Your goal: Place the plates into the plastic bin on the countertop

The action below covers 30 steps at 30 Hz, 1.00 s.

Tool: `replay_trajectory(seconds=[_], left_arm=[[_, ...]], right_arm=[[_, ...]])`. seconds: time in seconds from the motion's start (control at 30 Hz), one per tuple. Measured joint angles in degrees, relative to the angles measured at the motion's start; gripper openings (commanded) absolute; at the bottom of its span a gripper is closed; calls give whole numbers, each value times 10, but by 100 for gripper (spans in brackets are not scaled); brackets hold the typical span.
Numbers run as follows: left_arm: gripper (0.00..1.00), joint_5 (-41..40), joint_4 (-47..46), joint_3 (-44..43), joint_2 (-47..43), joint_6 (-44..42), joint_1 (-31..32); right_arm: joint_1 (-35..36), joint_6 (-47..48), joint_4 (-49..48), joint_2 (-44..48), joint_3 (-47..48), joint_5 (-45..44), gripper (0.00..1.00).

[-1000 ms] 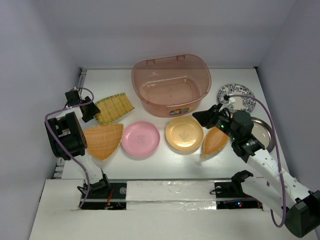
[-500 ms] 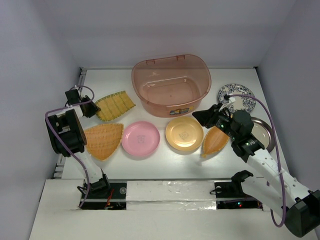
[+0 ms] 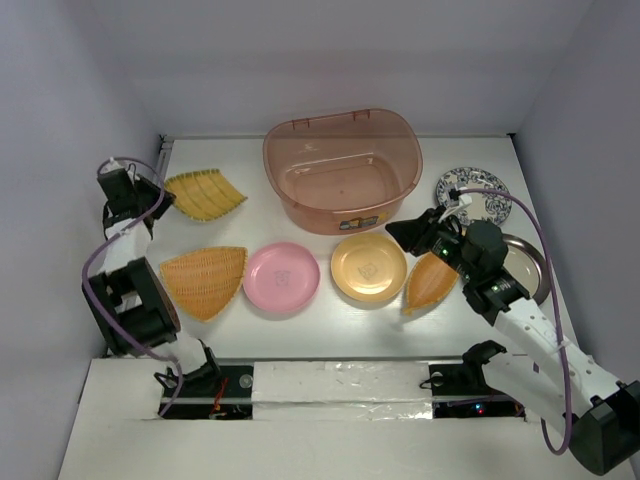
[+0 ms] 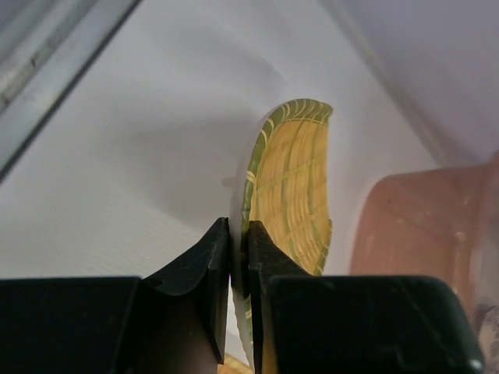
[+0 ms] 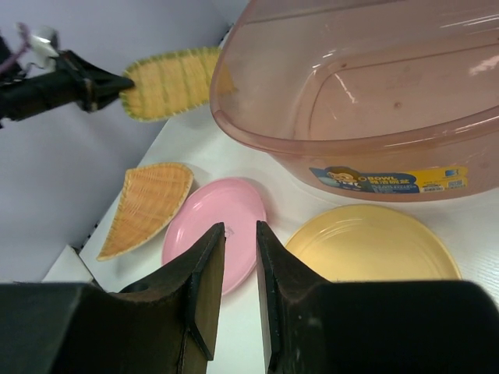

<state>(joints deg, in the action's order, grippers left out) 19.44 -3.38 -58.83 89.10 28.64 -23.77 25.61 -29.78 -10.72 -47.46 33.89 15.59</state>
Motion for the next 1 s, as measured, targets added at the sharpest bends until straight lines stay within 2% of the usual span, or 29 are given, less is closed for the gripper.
replay_trajectory(seconds=[0.2,0.4,0.53,0.63,0.77,0.87,1.0], left_arm=[[0,-2,-23,0,-124,50,-5],[0,13,-53,2,-198,120,-3],[0,21,-80,-8,-216,158,34],[0,11,-72,-58,-189,153,133],[0,11,-74,-150,-104,144,268],[0,2,-67,-215,-25,132,333],[0,-24,-56,-285,85,116,376]], right_arm=[[0,0,0,12,0,-10,28],[0,1,15,30,0,-26,28],[0,4,28,53,0,-44,19],[0,4,38,68,1,-57,16],[0,4,53,80,3,-68,15],[0,4,70,89,3,-75,15],[0,4,89,104,3,-86,15]])
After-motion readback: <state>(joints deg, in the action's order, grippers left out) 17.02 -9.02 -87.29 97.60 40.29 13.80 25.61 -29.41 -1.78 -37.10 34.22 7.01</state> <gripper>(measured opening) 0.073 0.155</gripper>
